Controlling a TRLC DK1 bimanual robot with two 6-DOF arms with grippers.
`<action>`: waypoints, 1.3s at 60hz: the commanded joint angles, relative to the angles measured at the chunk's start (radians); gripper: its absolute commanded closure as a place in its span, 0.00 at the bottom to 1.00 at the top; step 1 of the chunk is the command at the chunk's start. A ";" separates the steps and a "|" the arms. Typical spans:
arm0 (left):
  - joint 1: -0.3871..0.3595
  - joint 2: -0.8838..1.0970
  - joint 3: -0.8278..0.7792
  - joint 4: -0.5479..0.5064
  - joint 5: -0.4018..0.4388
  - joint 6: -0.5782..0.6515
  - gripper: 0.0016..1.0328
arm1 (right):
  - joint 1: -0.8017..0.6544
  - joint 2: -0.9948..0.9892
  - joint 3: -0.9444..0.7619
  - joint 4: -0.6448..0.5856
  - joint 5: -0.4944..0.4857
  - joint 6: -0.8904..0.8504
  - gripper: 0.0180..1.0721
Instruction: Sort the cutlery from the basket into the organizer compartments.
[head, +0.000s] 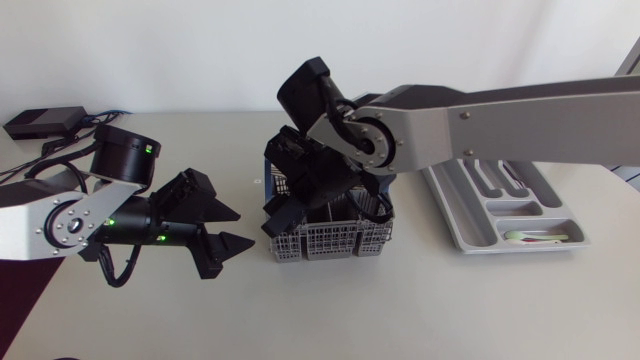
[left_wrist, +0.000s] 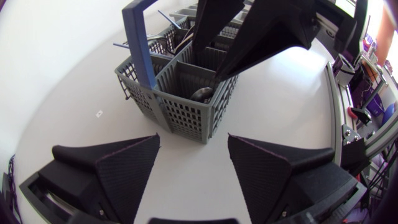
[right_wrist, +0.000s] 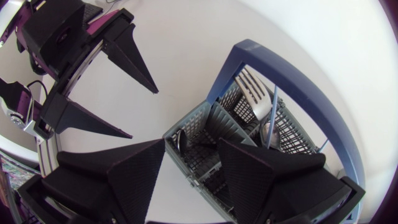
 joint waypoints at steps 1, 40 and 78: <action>0.006 0.002 -0.030 0.016 0.016 -0.022 0.27 | 0.008 0.030 0.019 0.015 0.016 0.032 0.41; 0.008 0.020 -0.047 0.033 0.044 -0.017 0.27 | 0.034 0.098 0.036 0.041 0.071 0.036 0.48; 0.009 0.014 -0.054 0.033 0.056 -0.016 0.27 | 0.045 0.179 0.088 -0.036 0.105 0.022 0.79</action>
